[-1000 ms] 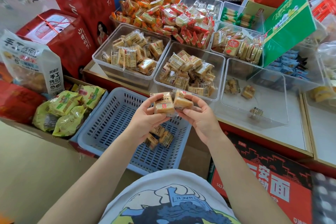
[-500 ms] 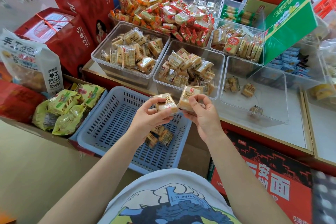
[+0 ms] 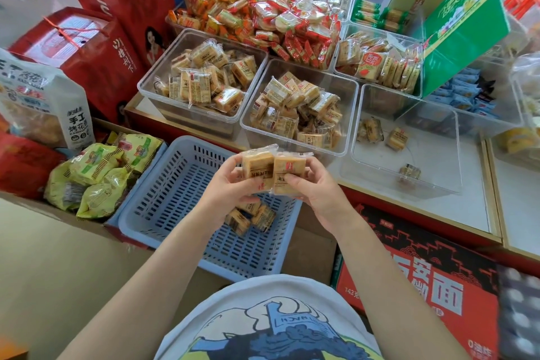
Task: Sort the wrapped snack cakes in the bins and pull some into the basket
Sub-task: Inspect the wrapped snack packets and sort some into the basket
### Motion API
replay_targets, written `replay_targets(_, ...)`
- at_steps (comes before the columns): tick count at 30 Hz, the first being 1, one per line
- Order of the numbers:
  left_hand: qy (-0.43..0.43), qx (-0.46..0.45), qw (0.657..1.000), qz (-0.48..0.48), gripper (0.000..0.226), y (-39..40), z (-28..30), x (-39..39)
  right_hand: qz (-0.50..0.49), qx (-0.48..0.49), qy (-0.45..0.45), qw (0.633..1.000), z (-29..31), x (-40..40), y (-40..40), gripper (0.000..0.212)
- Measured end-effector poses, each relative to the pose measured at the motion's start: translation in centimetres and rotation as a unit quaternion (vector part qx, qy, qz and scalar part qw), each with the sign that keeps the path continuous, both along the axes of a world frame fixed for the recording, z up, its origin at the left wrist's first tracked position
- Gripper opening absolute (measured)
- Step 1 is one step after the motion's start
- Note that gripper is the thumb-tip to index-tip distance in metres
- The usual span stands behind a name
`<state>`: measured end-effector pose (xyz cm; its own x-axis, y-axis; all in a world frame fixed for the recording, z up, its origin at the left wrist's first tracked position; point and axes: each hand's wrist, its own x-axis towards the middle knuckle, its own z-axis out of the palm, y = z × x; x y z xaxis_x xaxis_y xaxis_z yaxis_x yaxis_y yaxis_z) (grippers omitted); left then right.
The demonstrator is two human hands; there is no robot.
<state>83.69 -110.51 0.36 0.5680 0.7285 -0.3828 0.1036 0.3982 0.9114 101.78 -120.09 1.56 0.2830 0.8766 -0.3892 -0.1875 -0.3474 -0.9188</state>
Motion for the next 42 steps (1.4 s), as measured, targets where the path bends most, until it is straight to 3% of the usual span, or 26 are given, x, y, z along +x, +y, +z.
replay_targets(3, -0.010, -0.037, 0.999, 0.013, 0.038, -0.2, -0.4, 0.4, -0.011, -0.008, 0.017, 1.000, -0.6, -0.2, -0.4, 0.026)
replay_targets(6, -0.014, -0.055, 0.998, 0.027, 0.046, -0.3, -0.8, 1.1, -0.015, 0.002, 0.026, 1.000, -1.0, 0.2, -0.7, 0.042)
replay_targets(8, -0.010, -0.060, 0.998, 0.029, 0.038, -0.5, -1.1, 1.8, -0.019, 0.005, 0.021, 1.000, -1.3, 0.9, -0.8, 0.045)
replay_targets(11, 0.011, -0.066, 0.997, 0.040, 0.029, -0.6, -1.2, 3.4, -0.036, -0.007, 0.002, 0.999, -1.6, 2.5, -0.7, 0.034)
replay_targets(18, 0.002, -0.101, 0.995, -0.001, 0.047, -0.1, 0.4, 8.8, -0.067, -0.004, -0.038, 0.997, -0.8, 5.8, 1.3, 0.032)
replay_targets(25, 0.022, -0.052, 0.998, 0.023, 0.022, 2.8, 0.4, 14.4, -0.098, -0.013, -0.006, 0.995, -1.2, 11.3, 3.8, 0.027)
replay_targets(28, 0.091, 0.010, 0.994, 0.064, 0.027, 5.0, -0.8, 16.6, -0.145, -0.037, -0.075, 0.986, -2.4, 14.6, 5.4, 0.028)
replay_targets(30, 0.132, 0.073, 0.987, 0.058, 0.044, 6.5, -1.3, 18.6, -0.178, -0.041, -0.089, 0.979, -3.1, 17.0, 6.6, 0.033)
replay_targets(32, 0.196, 0.194, 0.961, 0.016, 0.066, 7.9, -2.4, 20.5, -0.167, -0.040, -0.121, 0.978, -3.7, 18.4, 8.3, 0.041)
replay_targets(33, 0.233, 0.270, 0.934, -0.011, 0.071, 8.4, -3.1, 21.3, -0.137, -0.055, -0.206, 0.967, -4.4, 19.0, 9.1, 0.046)
replay_targets(35, 0.304, 0.411, 0.858, -0.050, 0.068, 9.1, -4.9, 22.5, -0.059, -0.108, -0.422, 0.898, -6.4, 20.0, 10.1, 0.056)
replay_targets(37, 0.339, 0.508, 0.786, -0.093, 0.060, 9.4, -6.9, 22.8, -0.015, -0.133, -0.482, 0.866, -8.1, 20.4, 10.2, 0.063)
replay_targets(39, 0.357, 0.536, 0.745, -0.172, 0.054, 9.3, -8.8, 22.5, 0.010, -0.143, -0.461, 0.876, -9.5, 19.9, 9.9, 0.062)
replay_targets(42, 0.385, 0.495, 0.744, -0.229, 0.062, 8.9, -10.9, 21.9, 0.058, -0.172, -0.482, 0.857, -10.7, 19.2, 9.7, 0.062)
